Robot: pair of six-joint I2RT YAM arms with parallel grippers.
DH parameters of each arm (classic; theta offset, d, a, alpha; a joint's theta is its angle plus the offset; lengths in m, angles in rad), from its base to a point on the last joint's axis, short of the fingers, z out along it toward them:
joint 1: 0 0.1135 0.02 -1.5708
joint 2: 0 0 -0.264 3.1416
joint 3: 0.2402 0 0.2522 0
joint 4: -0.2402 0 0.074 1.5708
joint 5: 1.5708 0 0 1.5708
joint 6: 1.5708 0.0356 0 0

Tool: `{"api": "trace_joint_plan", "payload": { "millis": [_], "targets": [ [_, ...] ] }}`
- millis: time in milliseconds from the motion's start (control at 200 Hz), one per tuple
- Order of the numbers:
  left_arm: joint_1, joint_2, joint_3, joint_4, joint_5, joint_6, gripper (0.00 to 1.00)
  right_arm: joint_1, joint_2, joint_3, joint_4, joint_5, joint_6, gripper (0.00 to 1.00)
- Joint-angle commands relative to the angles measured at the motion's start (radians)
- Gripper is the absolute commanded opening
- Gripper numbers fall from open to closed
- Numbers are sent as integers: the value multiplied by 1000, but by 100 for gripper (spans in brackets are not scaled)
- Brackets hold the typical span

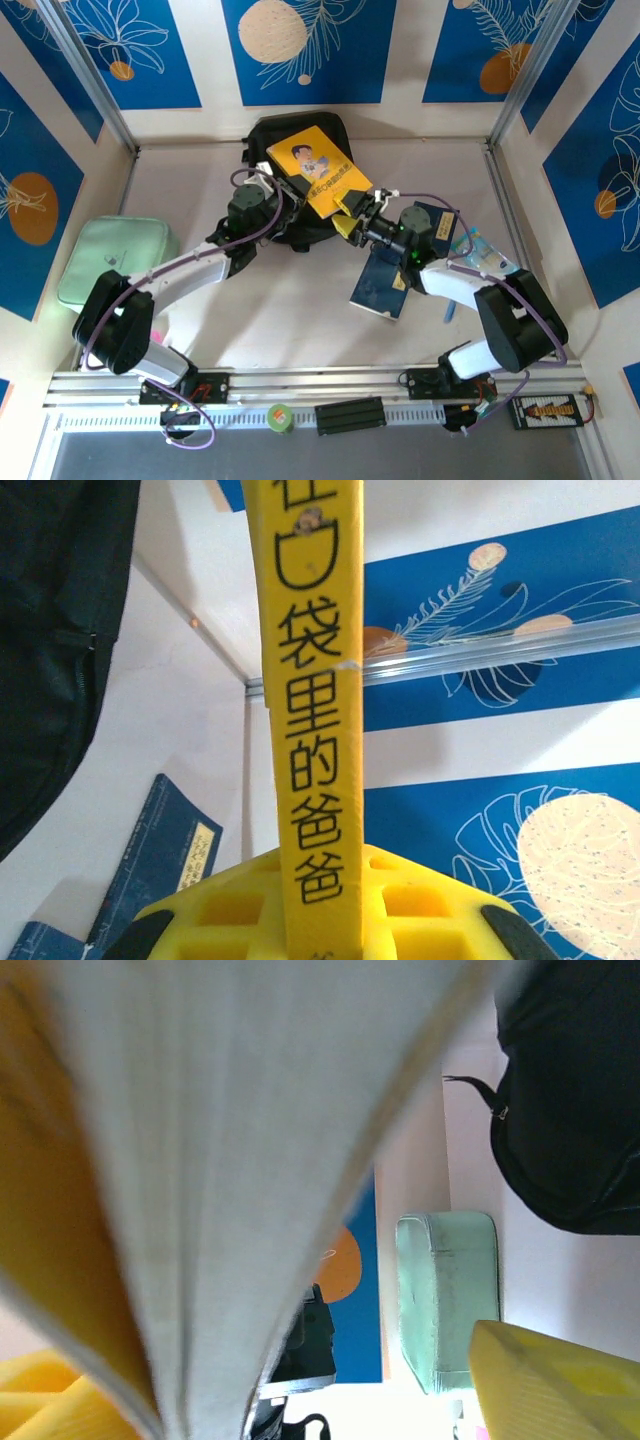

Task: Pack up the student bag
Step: Pass the book.

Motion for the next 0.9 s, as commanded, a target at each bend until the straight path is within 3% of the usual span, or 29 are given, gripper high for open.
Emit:
{"api": "trace_joint_plan", "payload": {
  "millis": [0, 280, 555, 615, 740, 895],
  "targets": [
    [-12, 4, -13, 148, -25, -40, 0, 27, 30, 17, 97, 113, 25, 70],
    [-23, -2, -113, 187, -22, -84, 0, 42, 83, 22, 158, 139, 49, 50],
    [-20, -43, -163, 154, -56, -54, 0, 40, 31, 5, -5, 133, 18, 16],
    [-18, -59, -164, 112, -60, -29, 13, 37, 10, 7, -60, 130, 0, 10],
    [13, -99, -164, -40, -45, 63, 52, 22, -62, 11, -223, 124, -77, 6],
    [120, -150, -118, -385, -10, 287, 73, -29, -207, 12, -489, 140, -231, 6]
  ]
}}
